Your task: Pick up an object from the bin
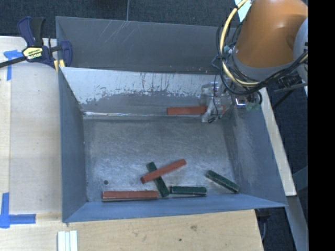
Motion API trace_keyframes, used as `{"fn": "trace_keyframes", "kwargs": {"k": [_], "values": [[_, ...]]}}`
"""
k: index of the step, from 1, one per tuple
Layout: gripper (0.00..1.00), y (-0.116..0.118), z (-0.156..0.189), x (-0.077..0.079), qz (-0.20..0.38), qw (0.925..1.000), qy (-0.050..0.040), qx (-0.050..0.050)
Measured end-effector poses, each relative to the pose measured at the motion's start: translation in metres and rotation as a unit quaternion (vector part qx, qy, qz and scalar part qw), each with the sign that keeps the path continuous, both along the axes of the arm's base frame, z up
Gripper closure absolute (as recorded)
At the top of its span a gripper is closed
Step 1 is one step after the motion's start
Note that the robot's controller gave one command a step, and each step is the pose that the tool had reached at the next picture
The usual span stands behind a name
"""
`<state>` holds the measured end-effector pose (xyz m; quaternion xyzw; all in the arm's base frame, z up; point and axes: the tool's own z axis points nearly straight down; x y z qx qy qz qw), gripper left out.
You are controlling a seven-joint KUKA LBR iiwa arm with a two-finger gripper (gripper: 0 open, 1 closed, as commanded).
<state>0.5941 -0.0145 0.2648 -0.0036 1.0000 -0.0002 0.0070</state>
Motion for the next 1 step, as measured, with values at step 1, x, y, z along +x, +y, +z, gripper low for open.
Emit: {"fn": "trace_keyframes", "kwargs": {"k": [1], "values": [[1.0,0.005,0.0501,-0.0219,0.048,0.9989,0.0045,0.0]]}}
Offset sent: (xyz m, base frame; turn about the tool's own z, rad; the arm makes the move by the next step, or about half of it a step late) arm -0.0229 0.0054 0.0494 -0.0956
